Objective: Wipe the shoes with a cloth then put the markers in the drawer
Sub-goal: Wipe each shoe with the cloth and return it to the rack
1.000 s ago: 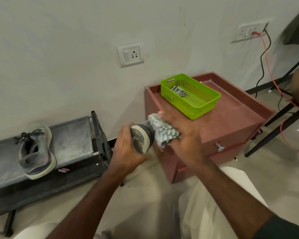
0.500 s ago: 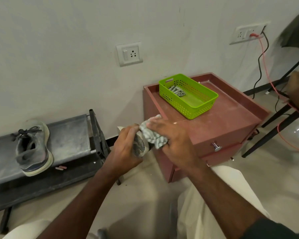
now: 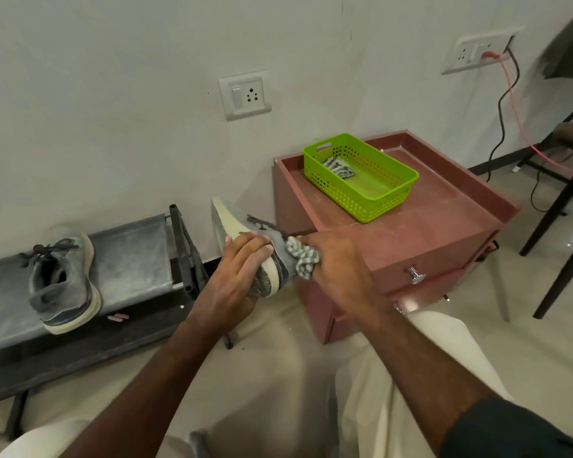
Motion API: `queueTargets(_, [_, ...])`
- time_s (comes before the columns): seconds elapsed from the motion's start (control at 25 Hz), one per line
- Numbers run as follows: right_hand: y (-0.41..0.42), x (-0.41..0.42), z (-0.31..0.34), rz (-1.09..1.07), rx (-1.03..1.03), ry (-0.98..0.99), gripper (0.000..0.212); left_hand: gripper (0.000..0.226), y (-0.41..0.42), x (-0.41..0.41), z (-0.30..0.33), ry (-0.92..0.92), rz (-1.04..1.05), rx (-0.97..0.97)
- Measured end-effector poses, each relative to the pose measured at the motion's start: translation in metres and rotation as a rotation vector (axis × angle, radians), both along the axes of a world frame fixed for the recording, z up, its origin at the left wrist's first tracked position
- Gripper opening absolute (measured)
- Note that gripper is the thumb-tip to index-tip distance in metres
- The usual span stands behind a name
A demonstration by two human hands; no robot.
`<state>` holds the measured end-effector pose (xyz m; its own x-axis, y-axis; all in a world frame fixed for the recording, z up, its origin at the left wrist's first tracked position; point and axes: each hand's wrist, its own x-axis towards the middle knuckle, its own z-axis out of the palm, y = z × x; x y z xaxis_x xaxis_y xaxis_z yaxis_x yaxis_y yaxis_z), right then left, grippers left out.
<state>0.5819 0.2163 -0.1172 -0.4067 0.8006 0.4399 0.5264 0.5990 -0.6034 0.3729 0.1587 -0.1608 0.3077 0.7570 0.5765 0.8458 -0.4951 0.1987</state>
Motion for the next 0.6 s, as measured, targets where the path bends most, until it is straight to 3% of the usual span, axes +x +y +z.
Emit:
queueTargets(0.12, [0.001,0.008,0.004,-0.069,0.136,0.118,0.048,0.086,-0.005,-0.004,0.008,-0.323,0.122,-0.123])
queueTargets(0.24, [-0.024,-0.018,0.003,0.221,0.293,0.066,0.047,0.089,-0.008,-0.002,0.017,-0.556,0.182,-0.219])
queueTargets(0.32, [-0.017,-0.024,-0.006,0.261,0.243,0.046,0.051,0.087,-0.013,0.003,0.020,-0.673,0.169,-0.277])
queueTargets(0.48, [0.016,-0.006,-0.011,-0.054,0.096,0.188,0.060,0.090,-0.020,-0.004,0.022,-0.750,0.228,-0.433])
queueTargets(0.6, [-0.011,-0.018,-0.011,0.102,0.166,0.166,0.060,0.088,-0.018,-0.008,0.026,-0.845,0.241,-0.454])
